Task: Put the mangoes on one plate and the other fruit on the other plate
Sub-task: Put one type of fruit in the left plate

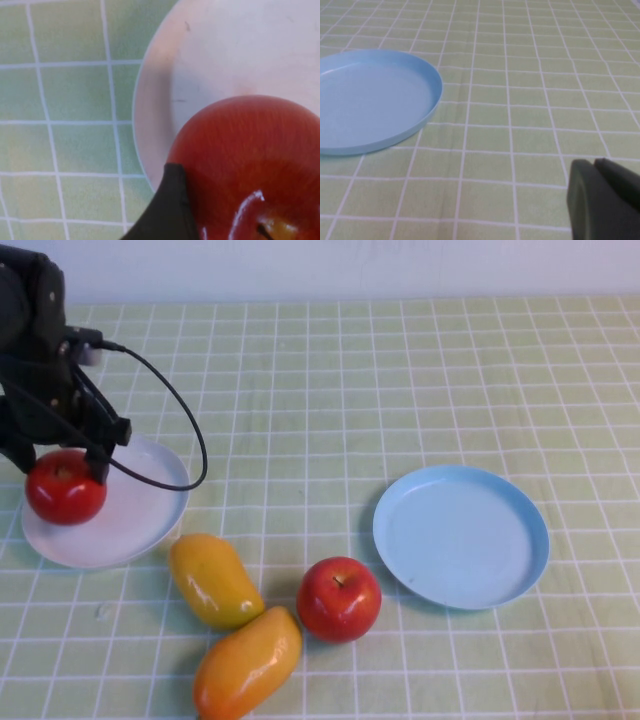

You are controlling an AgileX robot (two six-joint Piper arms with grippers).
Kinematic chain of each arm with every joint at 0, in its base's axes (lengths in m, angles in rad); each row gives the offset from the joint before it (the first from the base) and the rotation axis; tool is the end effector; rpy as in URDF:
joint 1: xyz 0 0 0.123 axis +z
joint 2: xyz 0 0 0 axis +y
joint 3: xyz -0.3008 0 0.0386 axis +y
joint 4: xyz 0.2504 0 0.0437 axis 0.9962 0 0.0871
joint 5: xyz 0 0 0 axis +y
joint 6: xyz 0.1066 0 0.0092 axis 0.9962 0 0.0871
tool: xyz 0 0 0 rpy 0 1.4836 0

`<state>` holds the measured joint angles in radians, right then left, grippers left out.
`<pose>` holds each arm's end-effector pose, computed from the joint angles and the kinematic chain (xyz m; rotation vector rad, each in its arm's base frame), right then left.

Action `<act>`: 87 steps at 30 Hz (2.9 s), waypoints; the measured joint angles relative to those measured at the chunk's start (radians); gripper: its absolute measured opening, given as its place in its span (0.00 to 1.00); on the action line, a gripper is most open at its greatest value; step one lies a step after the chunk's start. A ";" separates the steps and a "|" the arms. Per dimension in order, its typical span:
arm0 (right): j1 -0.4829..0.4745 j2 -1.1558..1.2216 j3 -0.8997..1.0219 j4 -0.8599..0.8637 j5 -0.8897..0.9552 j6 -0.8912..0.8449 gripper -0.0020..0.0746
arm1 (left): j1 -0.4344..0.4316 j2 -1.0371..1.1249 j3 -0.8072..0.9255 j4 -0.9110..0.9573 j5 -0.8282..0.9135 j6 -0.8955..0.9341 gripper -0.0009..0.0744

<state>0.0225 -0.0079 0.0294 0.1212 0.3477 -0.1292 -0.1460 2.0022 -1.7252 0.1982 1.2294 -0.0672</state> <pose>0.0528 0.0056 0.1679 -0.0636 1.8493 0.0432 0.4284 -0.0429 0.2498 0.1939 2.9535 0.2592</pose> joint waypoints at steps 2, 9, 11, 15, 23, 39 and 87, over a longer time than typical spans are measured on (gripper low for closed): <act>0.000 0.000 0.000 0.000 0.000 0.000 0.00 | 0.000 0.017 0.000 0.002 0.000 0.000 0.80; 0.000 0.000 0.000 0.000 0.000 0.000 0.01 | -0.004 0.035 0.000 0.027 -0.004 0.017 0.83; 0.000 0.000 0.000 0.000 0.000 0.000 0.01 | -0.004 0.035 0.000 0.032 -0.004 0.020 0.88; 0.000 0.000 0.000 0.000 0.000 0.000 0.01 | -0.006 0.035 0.000 0.054 -0.005 0.024 0.90; 0.000 0.000 0.000 0.000 0.000 0.000 0.00 | -0.024 -0.044 0.000 0.063 -0.006 0.024 0.90; 0.000 0.000 0.000 0.000 0.000 0.000 0.00 | -0.024 -0.075 0.000 0.035 -0.011 0.014 0.90; 0.000 0.000 0.000 0.000 0.000 0.000 0.01 | -0.073 -0.054 0.001 -0.112 -0.019 0.119 0.90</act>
<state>0.0225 -0.0079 0.0294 0.1212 0.3477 -0.1292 -0.2195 1.9478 -1.7239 0.0866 1.2102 0.0520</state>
